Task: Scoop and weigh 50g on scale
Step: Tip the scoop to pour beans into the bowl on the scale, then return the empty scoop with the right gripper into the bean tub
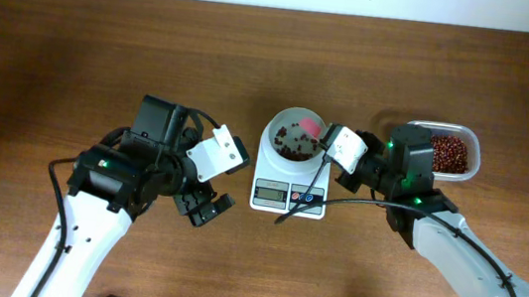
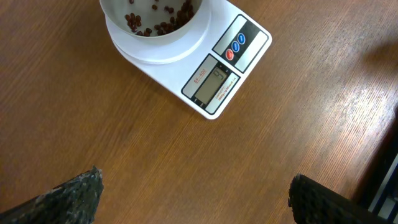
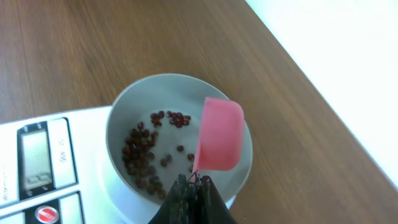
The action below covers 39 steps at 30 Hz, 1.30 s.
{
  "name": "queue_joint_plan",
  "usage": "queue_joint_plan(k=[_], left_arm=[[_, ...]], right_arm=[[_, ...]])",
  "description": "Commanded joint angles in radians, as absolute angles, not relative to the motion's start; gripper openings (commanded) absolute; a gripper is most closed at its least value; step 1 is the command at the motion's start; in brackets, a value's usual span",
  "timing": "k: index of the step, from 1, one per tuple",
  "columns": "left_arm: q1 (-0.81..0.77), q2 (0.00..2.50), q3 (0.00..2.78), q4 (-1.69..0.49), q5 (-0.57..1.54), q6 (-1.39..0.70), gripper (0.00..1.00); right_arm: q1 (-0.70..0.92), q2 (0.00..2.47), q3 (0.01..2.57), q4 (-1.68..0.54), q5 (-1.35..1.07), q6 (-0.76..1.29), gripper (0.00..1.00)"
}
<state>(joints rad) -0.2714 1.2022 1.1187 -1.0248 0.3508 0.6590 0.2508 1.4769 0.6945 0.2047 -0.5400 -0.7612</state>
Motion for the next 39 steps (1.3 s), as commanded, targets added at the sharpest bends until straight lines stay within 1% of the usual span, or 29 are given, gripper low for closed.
queue_joint_plan(k=[1,4,5,7,9,12,14,18,20,22,25,27,30,35,39], left_arm=[[-0.266,1.191,1.138,-1.023,0.351,0.667,0.99],[-0.266,1.191,1.138,-1.024,0.351,0.667,0.99],[-0.266,1.191,1.138,-1.024,0.351,0.667,0.99],[-0.266,1.191,1.138,-1.023,0.351,0.667,0.99],[-0.266,1.191,1.138,-1.024,0.351,0.667,0.99],[-0.266,1.191,1.138,-1.024,0.351,0.667,0.99],[-0.266,1.191,1.138,-1.024,0.351,0.667,0.99],[-0.266,1.191,1.138,-1.024,0.351,0.667,0.99],[-0.266,1.191,1.138,-1.024,0.351,0.667,0.99],[-0.266,1.191,1.138,-1.024,0.351,0.667,0.99],[-0.266,1.191,1.138,-1.024,0.351,0.667,0.99],[-0.266,1.191,1.138,-1.024,0.351,0.667,0.99],[-0.266,1.191,1.138,-1.024,0.351,0.667,0.99],[-0.266,1.191,1.138,-1.024,0.351,0.667,0.99],[-0.266,1.191,1.138,-1.024,0.351,0.667,0.99]], right_arm=[[0.255,1.479,0.696,0.205,-0.519,-0.842,0.04],[0.255,1.475,0.696,0.217,-0.566,-0.819,0.04],[0.255,1.469,0.696,0.232,-0.596,-0.784,0.04],[0.252,1.436,0.696,0.290,-0.616,-0.638,0.04],[0.232,1.399,0.696,0.298,-0.615,-0.568,0.04],[0.148,1.333,0.696,0.296,-0.616,-0.444,0.04],[0.065,1.294,0.696,0.296,-0.616,-0.355,0.04],[-0.047,1.253,0.707,0.286,-0.617,-0.242,0.04],[-0.093,1.240,0.727,0.227,-0.616,-0.242,0.04],[-0.123,1.237,0.769,0.113,-0.605,-0.242,0.04],[-0.147,1.237,0.884,-0.187,-0.430,-0.257,0.04],[-0.147,1.237,0.963,-0.343,-0.313,-0.257,0.04],[-0.147,1.237,1.063,-0.526,-0.215,-0.257,0.04],[-0.150,1.250,1.083,-0.578,-0.152,-0.257,0.04],[-0.191,1.323,1.083,-0.657,-0.149,-0.257,0.04]])
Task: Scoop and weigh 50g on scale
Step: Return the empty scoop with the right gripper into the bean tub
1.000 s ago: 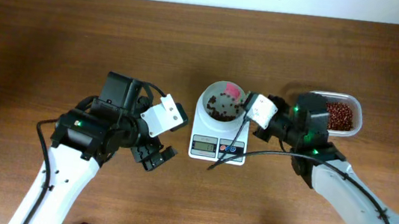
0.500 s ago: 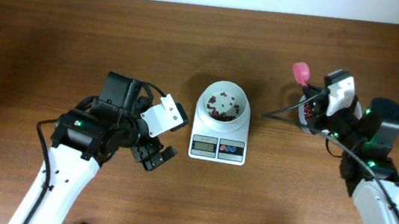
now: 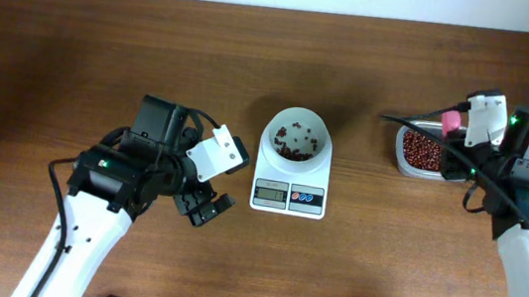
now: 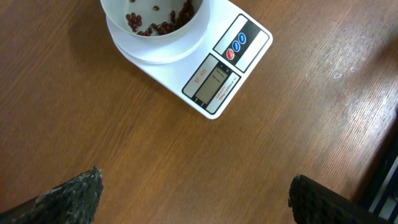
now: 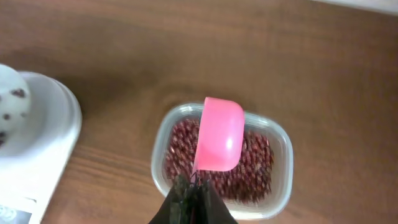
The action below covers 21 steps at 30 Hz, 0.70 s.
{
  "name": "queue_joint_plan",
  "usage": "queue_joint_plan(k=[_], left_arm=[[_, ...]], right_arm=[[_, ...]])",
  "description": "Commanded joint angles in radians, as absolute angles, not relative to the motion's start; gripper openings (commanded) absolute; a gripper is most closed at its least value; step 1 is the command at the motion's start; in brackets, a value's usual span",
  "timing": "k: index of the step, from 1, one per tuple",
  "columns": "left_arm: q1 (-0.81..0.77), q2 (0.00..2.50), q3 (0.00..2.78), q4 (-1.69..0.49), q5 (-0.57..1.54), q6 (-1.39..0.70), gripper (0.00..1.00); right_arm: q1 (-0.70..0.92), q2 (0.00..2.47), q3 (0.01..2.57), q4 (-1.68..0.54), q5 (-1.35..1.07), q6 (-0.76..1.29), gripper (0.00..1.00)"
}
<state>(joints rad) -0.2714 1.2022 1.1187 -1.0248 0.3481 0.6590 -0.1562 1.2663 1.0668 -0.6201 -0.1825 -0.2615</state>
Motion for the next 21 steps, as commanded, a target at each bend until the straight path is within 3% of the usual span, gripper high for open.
queue_joint_plan(k=[1,10,21], left_arm=[[-0.266,1.191,1.138,-1.024,0.351,0.667,0.99],[-0.266,1.191,1.138,-1.024,0.351,0.667,0.99],[-0.266,1.191,1.138,-1.027,0.351,0.667,0.99]], right_arm=[[-0.199,1.343,1.083,-0.674,-0.155,-0.256,0.04],[-0.239,1.474,1.083,-0.695,-0.343,-0.253,0.04],[-0.239,1.629,1.083,-0.692,-0.366,-0.253,0.04]])
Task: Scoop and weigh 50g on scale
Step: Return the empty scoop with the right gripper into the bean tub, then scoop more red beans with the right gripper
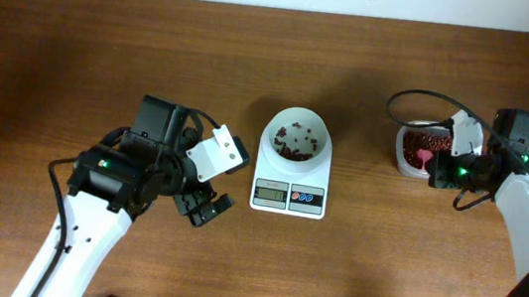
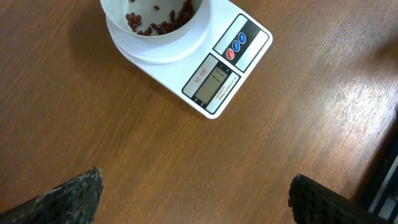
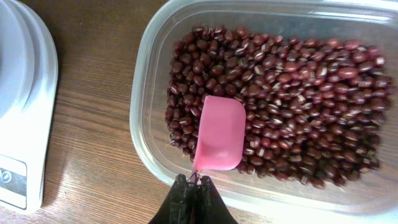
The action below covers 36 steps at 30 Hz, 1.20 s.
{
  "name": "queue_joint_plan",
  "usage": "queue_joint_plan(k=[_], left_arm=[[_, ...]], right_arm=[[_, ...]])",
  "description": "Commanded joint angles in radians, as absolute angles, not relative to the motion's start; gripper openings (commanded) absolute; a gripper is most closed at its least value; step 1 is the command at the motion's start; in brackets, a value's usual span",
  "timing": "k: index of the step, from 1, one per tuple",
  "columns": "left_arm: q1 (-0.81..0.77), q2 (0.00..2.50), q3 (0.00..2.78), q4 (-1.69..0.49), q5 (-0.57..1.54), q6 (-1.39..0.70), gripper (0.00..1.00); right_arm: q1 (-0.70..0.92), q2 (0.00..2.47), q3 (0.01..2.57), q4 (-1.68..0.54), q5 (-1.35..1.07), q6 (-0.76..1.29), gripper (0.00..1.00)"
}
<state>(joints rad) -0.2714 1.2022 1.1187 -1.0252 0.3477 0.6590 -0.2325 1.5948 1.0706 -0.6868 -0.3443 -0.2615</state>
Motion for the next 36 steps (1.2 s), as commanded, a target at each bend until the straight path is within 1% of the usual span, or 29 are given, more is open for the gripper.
queue_joint_plan(k=[1,5,11,13,18,23,27,32,36], left_arm=[[-0.266,1.191,1.138,-1.027,0.351,0.667,0.99],[-0.266,1.191,1.138,-1.027,0.351,0.667,0.99],[-0.266,1.191,1.138,-1.027,0.351,0.667,0.99],[-0.266,1.191,1.138,-1.027,0.351,0.667,0.99],[-0.266,1.191,1.138,-1.027,0.351,0.667,0.99],[-0.266,1.191,1.138,-1.027,0.351,0.667,0.99],[-0.266,1.191,1.138,-1.027,0.351,0.667,0.99],[-0.266,1.191,1.138,-1.027,0.351,0.667,0.99],[-0.266,1.191,1.138,-1.027,0.351,0.667,0.99]], right_arm=[[-0.239,1.642,1.083,-0.691,-0.367,-0.253,0.04],[-0.239,1.677,1.083,-0.681,-0.387,-0.253,0.04],[-0.292,1.709,1.083,-0.665,-0.539,-0.253,0.04],[-0.336,1.710,1.083,-0.666,-0.584,-0.253,0.04],[-0.471,1.709,1.083,-0.666,-0.801,-0.253,0.04],[-0.565,1.709,1.083,-0.666,-0.924,-0.253,0.04],[-0.594,1.709,1.083,-0.666,-0.989,-0.253,0.04],[-0.597,1.709,1.083,-0.666,-1.030,-0.253,0.04],[-0.597,1.709,1.083,-0.666,-1.108,-0.253,0.04]])
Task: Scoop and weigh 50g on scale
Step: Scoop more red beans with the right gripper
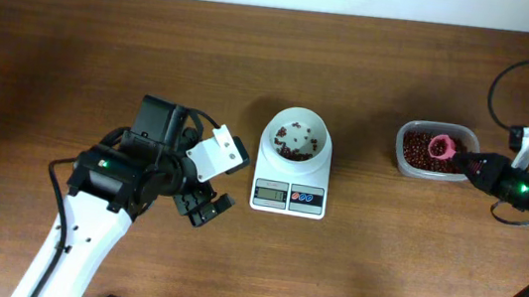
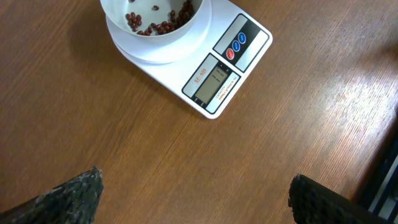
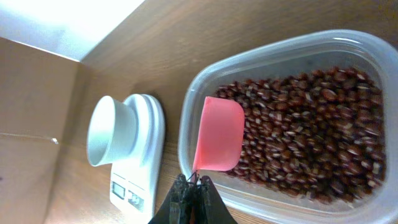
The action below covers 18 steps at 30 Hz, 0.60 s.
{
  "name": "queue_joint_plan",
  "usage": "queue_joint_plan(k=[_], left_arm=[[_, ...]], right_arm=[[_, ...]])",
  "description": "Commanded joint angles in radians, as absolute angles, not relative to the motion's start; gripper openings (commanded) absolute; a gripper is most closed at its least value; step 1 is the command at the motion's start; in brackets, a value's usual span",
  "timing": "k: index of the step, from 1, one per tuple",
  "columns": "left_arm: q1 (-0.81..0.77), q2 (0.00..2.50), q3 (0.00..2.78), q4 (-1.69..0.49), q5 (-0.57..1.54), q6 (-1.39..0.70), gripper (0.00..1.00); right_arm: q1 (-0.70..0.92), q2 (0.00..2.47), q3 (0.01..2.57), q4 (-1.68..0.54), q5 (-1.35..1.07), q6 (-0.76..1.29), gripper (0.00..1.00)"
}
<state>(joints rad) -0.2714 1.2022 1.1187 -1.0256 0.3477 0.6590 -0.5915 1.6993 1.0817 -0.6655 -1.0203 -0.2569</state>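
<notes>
A white scale (image 1: 288, 196) carries a white bowl (image 1: 295, 137) with some red beans in it; both also show in the left wrist view, scale (image 2: 227, 65) and bowl (image 2: 155, 18). At the right a clear tub (image 1: 432, 151) holds red beans. My right gripper (image 3: 193, 184) is shut on the handle of a pink scoop (image 3: 219, 134), which lies tilted over the beans in the tub (image 3: 292, 124); from overhead the scoop (image 1: 441, 145) sits over the tub's right half. My left gripper (image 2: 196, 196) stands open over bare table, left of the scale.
The brown wooden table (image 1: 75, 57) ends at a pale wall along the far edge. A black cable (image 1: 508, 81) loops above my right arm at the far right. The left arm's body (image 1: 132, 168) stands left of the scale.
My right arm has swung out to the right and the wrist has turned, so the scoop now lies tilted in the tub instead of pointing down into the beans. The left arm is unchanged.
My right gripper held the pink scoop over the bowl on the scale. Then it held the scoop above the bean tub at the right. After that the scoop was down among the beans, and now it lies tilted in the tub. The left gripper stayed open throughout.
</notes>
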Motion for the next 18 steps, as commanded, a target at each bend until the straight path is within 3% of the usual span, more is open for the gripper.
queue_joint_plan(k=[1,11,18], left_arm=[[-0.266,1.191,1.138,-1.027,0.351,0.667,0.99],[-0.266,1.191,1.138,-1.027,0.351,0.667,0.98],[-0.266,1.191,1.138,-1.027,0.351,0.667,0.99]], right_arm=[[-0.597,1.709,1.083,-0.666,-1.136,-0.253,0.04],[-0.584,1.709,1.083,-0.666,-1.386,-0.253,0.04],[-0.430,1.709,1.083,-0.665,-1.393,-0.249,0.04]])
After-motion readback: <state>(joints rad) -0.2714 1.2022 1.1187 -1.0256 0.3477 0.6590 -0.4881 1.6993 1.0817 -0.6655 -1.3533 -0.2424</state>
